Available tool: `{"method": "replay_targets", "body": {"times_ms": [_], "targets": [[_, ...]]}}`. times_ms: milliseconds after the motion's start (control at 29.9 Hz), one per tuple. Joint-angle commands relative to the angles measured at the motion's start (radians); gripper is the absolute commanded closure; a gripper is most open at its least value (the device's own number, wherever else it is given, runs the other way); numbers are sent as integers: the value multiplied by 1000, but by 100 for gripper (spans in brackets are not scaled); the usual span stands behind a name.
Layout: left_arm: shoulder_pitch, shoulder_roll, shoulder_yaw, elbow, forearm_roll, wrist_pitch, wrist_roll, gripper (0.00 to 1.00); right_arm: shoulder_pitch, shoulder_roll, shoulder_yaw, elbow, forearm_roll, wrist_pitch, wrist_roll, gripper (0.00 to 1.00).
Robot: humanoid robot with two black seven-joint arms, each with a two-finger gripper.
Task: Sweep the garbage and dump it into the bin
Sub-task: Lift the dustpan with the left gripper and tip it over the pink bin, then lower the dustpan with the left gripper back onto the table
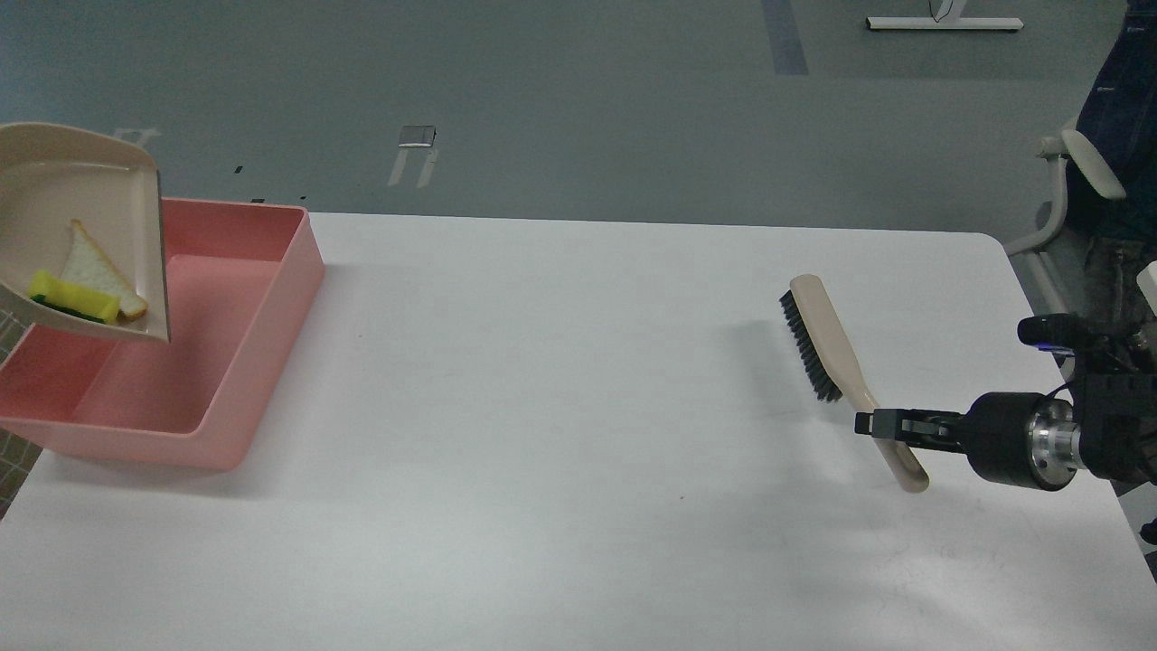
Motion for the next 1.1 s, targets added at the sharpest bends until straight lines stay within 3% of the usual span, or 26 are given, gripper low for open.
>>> {"method": "replay_targets", "body": {"times_ms": [0,201,535,803,937,1070], "targets": [[-1,8,2,-2,97,67,0,100,0,0,-2,0,0,0,0,99],[-7,75,1,-14,145,114,0,100,0,6,-2,2,0,0,0,99],[-58,140,-18,-26,79,110,0,100,0,20,1,0,0,0,0,99],[-188,149,-13,-236,-223,-120,0,100,1,17,1,2,0,0,0,99],[-282,47,-1,-339,-314,-223,119,100,1,16,3,-9,0,0,2,98],[-437,-221,62,-396,-313,-289,312,100,0,11,1,-12,0,0,3,98]]}}
